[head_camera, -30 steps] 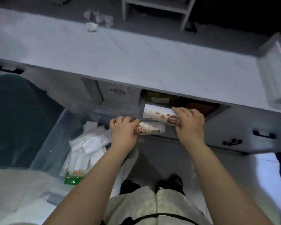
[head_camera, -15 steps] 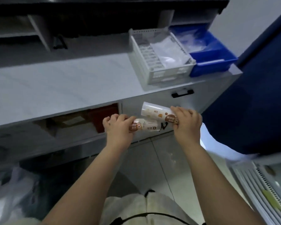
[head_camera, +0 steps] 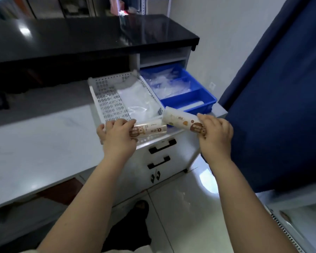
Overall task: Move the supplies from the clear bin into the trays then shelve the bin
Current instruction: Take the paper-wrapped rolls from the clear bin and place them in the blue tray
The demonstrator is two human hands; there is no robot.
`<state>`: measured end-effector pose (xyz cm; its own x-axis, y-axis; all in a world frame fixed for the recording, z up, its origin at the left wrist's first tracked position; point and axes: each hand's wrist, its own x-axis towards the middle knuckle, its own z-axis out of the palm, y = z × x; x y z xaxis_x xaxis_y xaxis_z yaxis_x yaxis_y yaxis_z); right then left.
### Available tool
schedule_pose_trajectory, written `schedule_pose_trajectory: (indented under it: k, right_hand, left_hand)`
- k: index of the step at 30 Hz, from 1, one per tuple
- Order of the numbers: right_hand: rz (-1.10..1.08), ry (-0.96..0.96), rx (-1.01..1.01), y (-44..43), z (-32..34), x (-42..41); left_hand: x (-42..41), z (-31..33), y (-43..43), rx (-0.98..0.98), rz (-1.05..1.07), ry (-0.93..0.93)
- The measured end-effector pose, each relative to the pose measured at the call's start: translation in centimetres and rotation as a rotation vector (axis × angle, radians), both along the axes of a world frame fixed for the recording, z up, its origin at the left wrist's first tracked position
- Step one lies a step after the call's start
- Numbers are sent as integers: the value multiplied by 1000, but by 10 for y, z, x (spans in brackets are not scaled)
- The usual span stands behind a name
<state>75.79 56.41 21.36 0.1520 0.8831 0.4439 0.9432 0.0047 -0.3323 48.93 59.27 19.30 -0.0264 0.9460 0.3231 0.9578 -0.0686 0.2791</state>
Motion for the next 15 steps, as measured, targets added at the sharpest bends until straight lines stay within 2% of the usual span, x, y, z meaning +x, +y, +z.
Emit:
schedule_pose_trajectory:
  k: [7, 15]
  right_hand:
    - [-57, -38, -25, 100, 0, 24]
    - [-13, -200, -225, 195, -14, 46]
  left_hand:
    - [10, 9, 132, 21, -24, -69]
    - [30, 10, 247, 14, -54, -50]
